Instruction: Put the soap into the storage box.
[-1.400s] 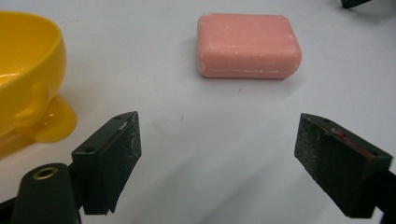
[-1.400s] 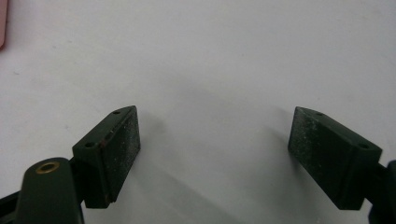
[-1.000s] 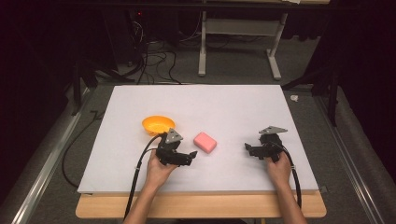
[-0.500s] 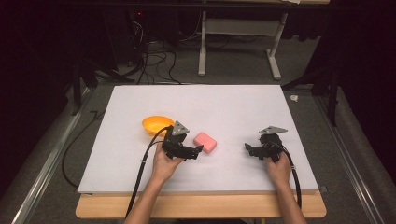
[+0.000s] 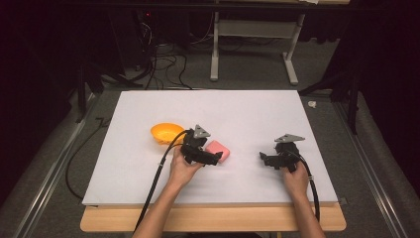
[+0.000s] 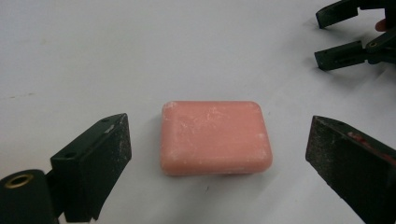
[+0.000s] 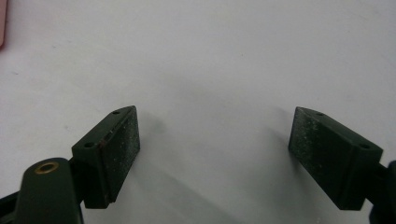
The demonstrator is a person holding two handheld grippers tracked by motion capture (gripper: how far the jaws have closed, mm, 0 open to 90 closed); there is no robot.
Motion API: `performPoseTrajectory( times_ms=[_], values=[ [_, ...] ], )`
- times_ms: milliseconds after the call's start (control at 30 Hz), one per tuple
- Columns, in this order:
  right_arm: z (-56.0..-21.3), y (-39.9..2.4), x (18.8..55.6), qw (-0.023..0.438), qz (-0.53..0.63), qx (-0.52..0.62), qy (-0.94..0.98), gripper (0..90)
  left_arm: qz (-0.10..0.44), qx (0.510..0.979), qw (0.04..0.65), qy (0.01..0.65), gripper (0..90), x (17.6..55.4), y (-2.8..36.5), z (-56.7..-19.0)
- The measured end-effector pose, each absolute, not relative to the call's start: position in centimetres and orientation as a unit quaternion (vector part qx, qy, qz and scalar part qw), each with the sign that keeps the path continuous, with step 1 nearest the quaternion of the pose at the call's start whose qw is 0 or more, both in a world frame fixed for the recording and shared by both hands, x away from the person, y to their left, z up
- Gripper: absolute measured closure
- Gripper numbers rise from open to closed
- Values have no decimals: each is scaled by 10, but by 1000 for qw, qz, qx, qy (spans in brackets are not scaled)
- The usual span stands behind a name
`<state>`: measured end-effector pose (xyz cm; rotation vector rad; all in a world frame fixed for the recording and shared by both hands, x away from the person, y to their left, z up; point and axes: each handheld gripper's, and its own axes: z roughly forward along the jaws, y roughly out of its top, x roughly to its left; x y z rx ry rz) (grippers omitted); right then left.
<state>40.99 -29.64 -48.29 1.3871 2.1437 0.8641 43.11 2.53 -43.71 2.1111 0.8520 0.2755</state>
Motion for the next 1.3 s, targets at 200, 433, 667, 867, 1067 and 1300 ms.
performPoseTrajectory(
  times_ms=[200, 433, 667, 867, 1067, 1300],
  values=[
    [-483, -296, 410, 221, 313, 502, 775, 172, 105, 847, 393, 343, 66, 437, 14, -452],
    [-483, -297, 410, 220, 313, 503, 775, 172, 104, 850, 386, 344, 62, 441, 4, -463],
    [-483, -297, 410, 220, 313, 503, 775, 172, 105, 852, 374, 352, 63, 445, 0, -471],
    [-483, -297, 410, 220, 313, 503, 775, 172, 114, 857, 359, 351, 85, 446, -4, -479],
    [-483, -297, 410, 221, 313, 503, 775, 172, 119, 859, 357, 348, 107, 445, -5, -481],
    [-483, -296, 410, 221, 313, 502, 775, 172, 123, 856, 363, 347, 130, 444, -5, -482]
  ],
)
